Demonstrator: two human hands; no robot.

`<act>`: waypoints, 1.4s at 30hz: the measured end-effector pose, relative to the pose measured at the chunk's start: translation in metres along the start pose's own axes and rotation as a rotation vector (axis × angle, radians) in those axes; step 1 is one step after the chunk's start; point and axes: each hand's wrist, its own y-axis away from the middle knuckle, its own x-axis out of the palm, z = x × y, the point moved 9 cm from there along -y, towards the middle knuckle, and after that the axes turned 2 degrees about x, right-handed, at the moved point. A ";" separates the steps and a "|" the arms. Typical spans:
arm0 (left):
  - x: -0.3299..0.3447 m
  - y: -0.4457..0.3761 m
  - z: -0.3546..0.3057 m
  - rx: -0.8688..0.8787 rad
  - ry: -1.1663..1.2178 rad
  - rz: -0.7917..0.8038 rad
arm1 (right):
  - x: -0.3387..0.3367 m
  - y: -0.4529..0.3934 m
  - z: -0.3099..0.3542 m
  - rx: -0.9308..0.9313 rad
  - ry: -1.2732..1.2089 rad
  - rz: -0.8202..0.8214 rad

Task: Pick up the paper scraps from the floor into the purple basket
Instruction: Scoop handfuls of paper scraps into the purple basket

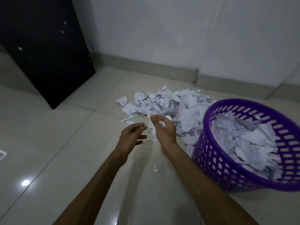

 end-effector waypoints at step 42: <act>0.168 0.037 -0.068 0.009 -0.113 0.311 | -0.201 0.026 0.108 -0.331 1.068 -0.244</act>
